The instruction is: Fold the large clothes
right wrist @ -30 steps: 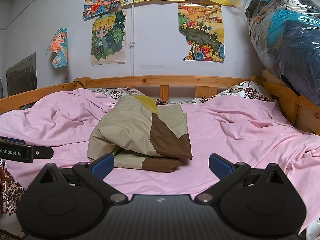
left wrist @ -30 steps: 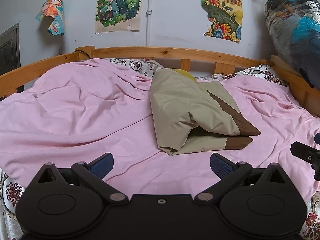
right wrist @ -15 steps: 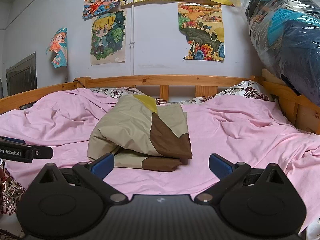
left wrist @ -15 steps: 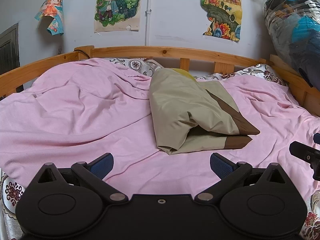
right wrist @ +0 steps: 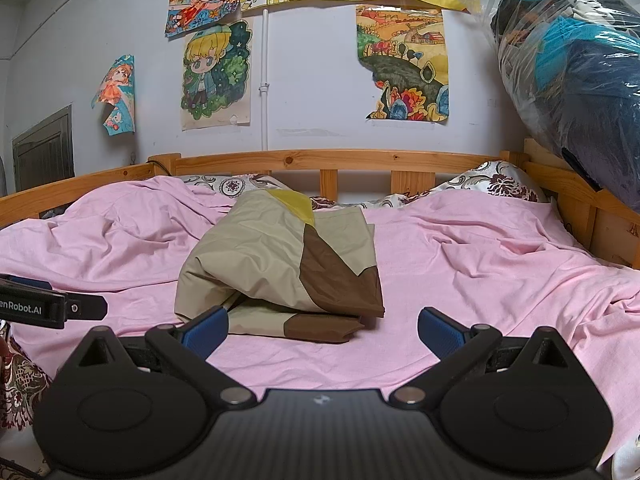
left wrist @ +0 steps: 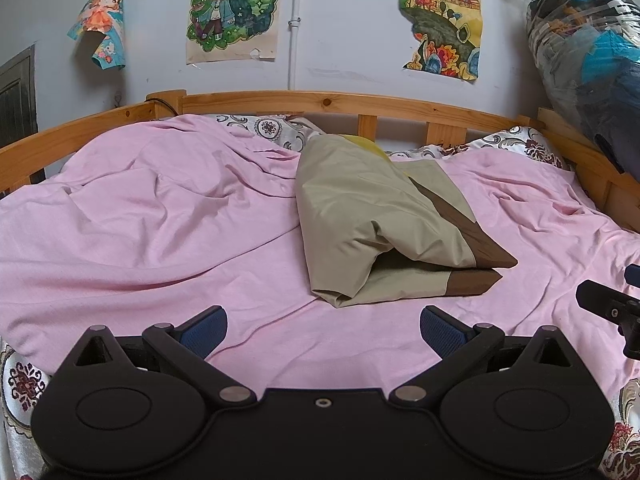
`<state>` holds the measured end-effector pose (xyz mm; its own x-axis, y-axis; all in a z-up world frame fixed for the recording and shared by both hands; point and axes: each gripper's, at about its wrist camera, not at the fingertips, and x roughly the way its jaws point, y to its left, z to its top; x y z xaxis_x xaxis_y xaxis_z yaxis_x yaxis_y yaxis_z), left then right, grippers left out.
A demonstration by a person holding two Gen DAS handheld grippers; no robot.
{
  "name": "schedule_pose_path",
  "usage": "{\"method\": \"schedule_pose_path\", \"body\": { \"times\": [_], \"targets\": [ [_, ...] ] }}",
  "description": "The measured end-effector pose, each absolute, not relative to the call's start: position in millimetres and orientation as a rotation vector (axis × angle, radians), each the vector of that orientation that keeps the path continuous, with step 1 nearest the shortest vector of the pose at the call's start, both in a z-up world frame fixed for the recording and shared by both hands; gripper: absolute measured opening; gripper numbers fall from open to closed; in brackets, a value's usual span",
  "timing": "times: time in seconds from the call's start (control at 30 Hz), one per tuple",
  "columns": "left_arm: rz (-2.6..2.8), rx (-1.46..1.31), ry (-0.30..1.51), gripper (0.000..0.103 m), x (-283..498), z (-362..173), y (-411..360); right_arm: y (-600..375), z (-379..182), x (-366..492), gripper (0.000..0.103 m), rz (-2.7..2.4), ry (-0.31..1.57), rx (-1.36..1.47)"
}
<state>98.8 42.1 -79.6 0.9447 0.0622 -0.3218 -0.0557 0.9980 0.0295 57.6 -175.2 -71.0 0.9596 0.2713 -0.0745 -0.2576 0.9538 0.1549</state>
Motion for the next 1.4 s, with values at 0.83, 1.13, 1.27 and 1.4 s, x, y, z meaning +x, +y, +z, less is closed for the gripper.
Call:
{"method": "schedule_pose_path", "body": {
  "times": [0.83, 1.13, 1.27, 1.4],
  "targets": [
    [0.065, 0.024, 0.331, 0.102, 99.1, -80.8, 41.2, -175.6, -70.9, 57.8, 0.103, 0.269, 0.095, 0.145],
    [0.12, 0.038, 0.384, 0.102, 102.2, -84.0, 38.1, -175.5, -70.9, 57.8, 0.103, 0.269, 0.095, 0.145],
    [0.132, 0.051, 0.385, 0.102, 101.1, -84.1, 39.4, -175.3, -70.9, 57.7, 0.103, 0.269, 0.096, 0.146],
    [0.123, 0.051, 0.39, 0.102, 101.6, -83.5, 40.6, -175.3, -70.9, 57.8, 0.103, 0.269, 0.096, 0.146]
  ]
}}
